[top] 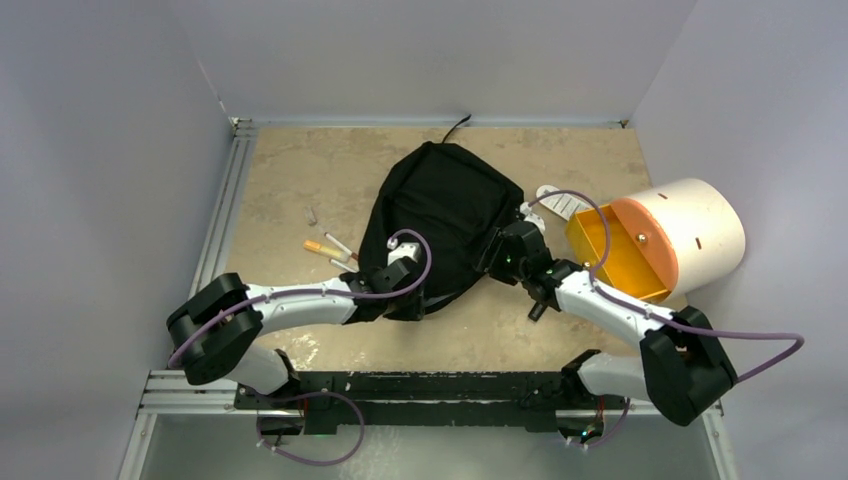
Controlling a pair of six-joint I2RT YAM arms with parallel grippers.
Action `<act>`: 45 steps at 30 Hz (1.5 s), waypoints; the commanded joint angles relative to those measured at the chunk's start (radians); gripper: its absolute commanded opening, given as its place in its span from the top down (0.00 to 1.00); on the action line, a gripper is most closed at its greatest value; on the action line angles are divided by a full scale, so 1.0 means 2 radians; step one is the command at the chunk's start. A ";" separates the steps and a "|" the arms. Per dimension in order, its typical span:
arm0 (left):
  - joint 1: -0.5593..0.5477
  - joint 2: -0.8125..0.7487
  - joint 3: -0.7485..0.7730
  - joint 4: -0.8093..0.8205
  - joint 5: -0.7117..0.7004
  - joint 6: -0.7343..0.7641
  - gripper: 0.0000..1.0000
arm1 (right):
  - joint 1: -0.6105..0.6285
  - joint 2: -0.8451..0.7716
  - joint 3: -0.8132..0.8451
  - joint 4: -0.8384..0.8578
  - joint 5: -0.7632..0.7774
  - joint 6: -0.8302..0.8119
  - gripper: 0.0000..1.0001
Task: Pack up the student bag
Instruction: Adjust the student bag at the center of the board.
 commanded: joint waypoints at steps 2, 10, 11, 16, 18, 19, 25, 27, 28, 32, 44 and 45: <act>-0.006 -0.004 0.035 -0.023 0.017 0.022 0.58 | -0.002 0.006 0.020 -0.004 -0.019 -0.022 0.45; -0.006 0.003 0.068 -0.023 0.018 0.027 0.57 | -0.001 0.021 0.015 -0.024 0.002 -0.027 0.63; -0.006 0.005 0.071 -0.024 0.018 0.027 0.57 | -0.002 0.020 0.015 -0.025 0.006 -0.026 0.70; -0.006 0.009 0.075 -0.023 0.019 0.025 0.57 | -0.002 -0.008 -0.004 -0.018 0.031 -0.012 0.96; -0.006 0.010 0.074 -0.023 0.019 0.023 0.57 | -0.002 -0.018 -0.015 -0.009 0.031 -0.002 1.00; -0.006 0.010 0.074 -0.023 0.019 0.023 0.57 | -0.001 -0.022 -0.022 -0.001 0.027 0.002 1.00; -0.006 0.004 0.074 -0.023 0.018 0.022 0.57 | -0.002 -0.029 -0.056 0.041 0.004 0.029 1.00; -0.006 -0.002 0.073 -0.023 0.017 0.021 0.57 | -0.001 -0.026 -0.063 0.042 0.005 0.038 1.00; -0.006 -0.005 0.074 -0.023 0.017 0.022 0.57 | -0.002 -0.025 -0.067 0.044 0.005 0.042 1.00; -0.006 -0.012 0.079 -0.021 0.015 0.024 0.57 | -0.001 -0.020 -0.088 0.059 -0.003 0.055 1.00; -0.006 0.020 0.149 -0.011 0.013 0.050 0.57 | -0.001 -0.071 -0.137 0.136 -0.050 0.047 1.00; -0.006 0.027 0.154 -0.006 0.016 0.052 0.57 | -0.002 -0.079 -0.142 0.145 -0.057 0.044 1.00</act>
